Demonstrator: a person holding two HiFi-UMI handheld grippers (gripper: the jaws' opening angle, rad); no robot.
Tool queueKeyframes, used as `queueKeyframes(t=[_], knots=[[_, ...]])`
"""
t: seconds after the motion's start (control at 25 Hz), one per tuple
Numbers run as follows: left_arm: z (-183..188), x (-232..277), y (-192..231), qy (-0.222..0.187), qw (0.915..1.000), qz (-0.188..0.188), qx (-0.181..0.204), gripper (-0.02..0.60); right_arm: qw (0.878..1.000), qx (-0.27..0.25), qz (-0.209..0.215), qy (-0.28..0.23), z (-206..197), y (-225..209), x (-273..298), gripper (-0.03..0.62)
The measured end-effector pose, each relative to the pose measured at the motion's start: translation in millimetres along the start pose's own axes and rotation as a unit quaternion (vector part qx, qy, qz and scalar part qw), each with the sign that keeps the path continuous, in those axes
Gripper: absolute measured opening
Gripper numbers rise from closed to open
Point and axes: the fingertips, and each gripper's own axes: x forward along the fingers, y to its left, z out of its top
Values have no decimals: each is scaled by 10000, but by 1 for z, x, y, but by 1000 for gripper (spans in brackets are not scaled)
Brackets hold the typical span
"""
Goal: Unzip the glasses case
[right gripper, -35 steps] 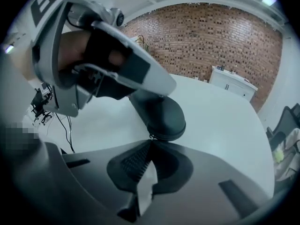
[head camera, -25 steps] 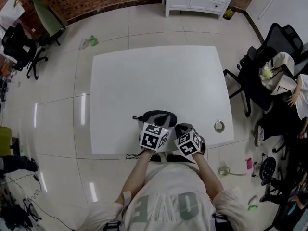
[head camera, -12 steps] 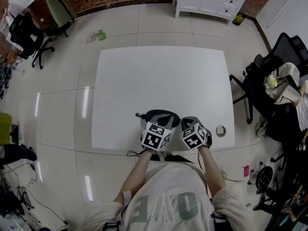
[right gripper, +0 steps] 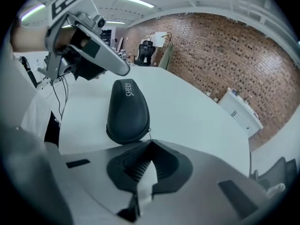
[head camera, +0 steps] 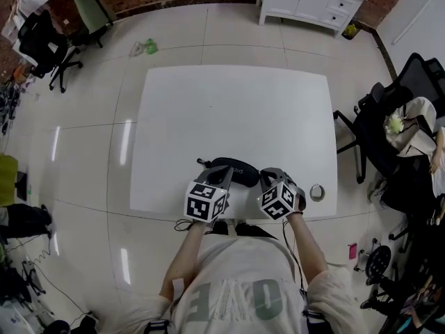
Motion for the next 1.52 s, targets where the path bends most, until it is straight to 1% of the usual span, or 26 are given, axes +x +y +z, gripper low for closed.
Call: queueKeyframes(t=[0.04,0.08,0.16,0.2,0.28,0.36,0.44,0.52,0.68,0.76,0.84,0.92,1.04,1.16,1.28,1.4,1.52], knots=[[-6,-11,10,78,9998,84,-181,2,10000,63,-10,-39,-3,6,-4,0],[-15,-19,19,257,9990,135,-331,2,9999,93,6,-70,-5,13,-8,0],[-37,-30,34,672,9961,263,-516,2,9998,94,114,-122,-9,32,-16,0],[-46,-33,41,800,9945,363,-577,2,9997,79,184,-151,-9,42,-19,0],[-55,-29,52,830,9928,510,-695,2,9992,59,325,-218,-7,57,-25,0],[-51,-20,54,649,9939,541,-708,2,9986,32,455,-278,-5,69,-27,0],[-39,-10,56,437,9959,572,-545,2,9978,-79,575,-324,-3,79,-29,0],[-27,2,55,320,9976,512,-352,2,9964,-235,706,-408,3,91,-32,0],[-18,28,44,347,9991,224,62,2,9925,-520,923,-606,23,115,-31,0],[-15,29,36,255,9993,214,148,2,9913,-518,997,-683,32,122,-28,0],[-8,18,26,12,9994,285,195,2,9908,-387,1057,-755,39,125,-24,0],[-3,4,9,-143,9985,328,418,2,9902,-240,1101,-827,45,126,-22,0],[-8,0,-14,-27,9965,252,793,2,9894,-114,1152,-873,49,127,-19,0],[-20,9,-23,120,9958,107,897,2,9905,-158,1135,-754,46,127,-15,0],[-26,13,-29,212,9940,128,1062,2,9915,-152,1108,-666,39,124,-15,0],[-28,15,-31,213,9938,125,1088,2,9940,-72,913,-606,30,111,-16,0],[-26,14,-30,212,9944,72,1028,2,9959,196,677,-574,24,86,-13,0]])
